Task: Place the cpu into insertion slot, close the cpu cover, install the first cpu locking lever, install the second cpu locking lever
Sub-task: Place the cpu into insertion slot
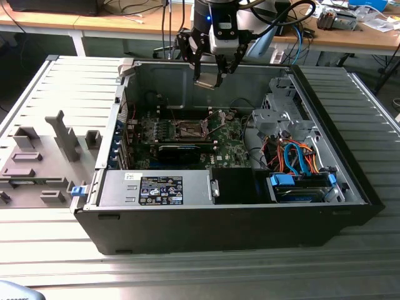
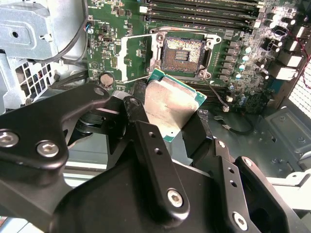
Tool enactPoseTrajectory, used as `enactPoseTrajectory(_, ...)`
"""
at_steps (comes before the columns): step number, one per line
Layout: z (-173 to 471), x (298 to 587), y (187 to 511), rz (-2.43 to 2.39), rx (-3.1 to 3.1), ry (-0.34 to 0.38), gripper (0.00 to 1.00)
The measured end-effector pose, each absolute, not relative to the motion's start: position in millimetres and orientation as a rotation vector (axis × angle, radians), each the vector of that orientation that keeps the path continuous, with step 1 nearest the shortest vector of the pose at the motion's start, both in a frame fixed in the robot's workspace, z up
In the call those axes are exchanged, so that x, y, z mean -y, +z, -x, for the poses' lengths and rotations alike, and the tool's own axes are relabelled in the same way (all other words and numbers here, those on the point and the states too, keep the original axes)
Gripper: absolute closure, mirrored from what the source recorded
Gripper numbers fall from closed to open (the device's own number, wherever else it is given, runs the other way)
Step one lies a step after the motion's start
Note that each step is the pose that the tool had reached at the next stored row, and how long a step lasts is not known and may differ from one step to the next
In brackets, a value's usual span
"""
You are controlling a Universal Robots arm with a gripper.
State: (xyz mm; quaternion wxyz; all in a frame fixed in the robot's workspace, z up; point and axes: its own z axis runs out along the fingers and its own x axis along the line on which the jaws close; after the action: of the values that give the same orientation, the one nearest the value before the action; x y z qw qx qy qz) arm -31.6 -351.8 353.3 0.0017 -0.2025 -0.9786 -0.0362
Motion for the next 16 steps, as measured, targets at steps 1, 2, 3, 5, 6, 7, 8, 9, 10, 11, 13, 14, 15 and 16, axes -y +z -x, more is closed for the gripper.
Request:
enactPoseTrajectory(1,31.6,351.8,353.3,0.636,3.071,-0.114,0.45)
enactPoseTrajectory(2,31.6,351.8,353.3,0.637,3.071,-0.114,0.45)
enactPoseTrajectory(3,31.7,351.8,353.3,0.638,3.071,-0.113,0.45)
enactPoseTrajectory(5,31.7,351.8,353.3,0.639,3.07,-0.114,0.45)
enactPoseTrajectory(6,31.6,351.8,353.2,0.64,3.07,-0.114,0.45)
enactPoseTrajectory(7,31.6,351.8,353.2,0.641,3.07,-0.114,0.45)
enactPoseTrajectory(8,31.6,351.8,353.2,0.642,3.07,-0.114,0.45)
enactPoseTrajectory(9,31.7,351.8,353.2,0.642,3.07,-0.114,0.45)
enactPoseTrajectory(10,31.7,351.8,353.2,0.643,3.07,-0.114,0.45)
enactPoseTrajectory(11,31.6,351.8,353.1,0.644,3.07,-0.114,0.45)
enactPoseTrajectory(13,31.6,351.8,353.1,0.645,3.069,-0.114,0.45)
enactPoseTrajectory(14,31.6,351.8,353.1,0.646,3.069,-0.114,0.45)
enactPoseTrajectory(15,31.7,351.8,353.1,0.647,3.069,-0.114,0.45)
enactPoseTrajectory(16,31.7,351.8,353.1,0.648,3.069,-0.114,0.45)
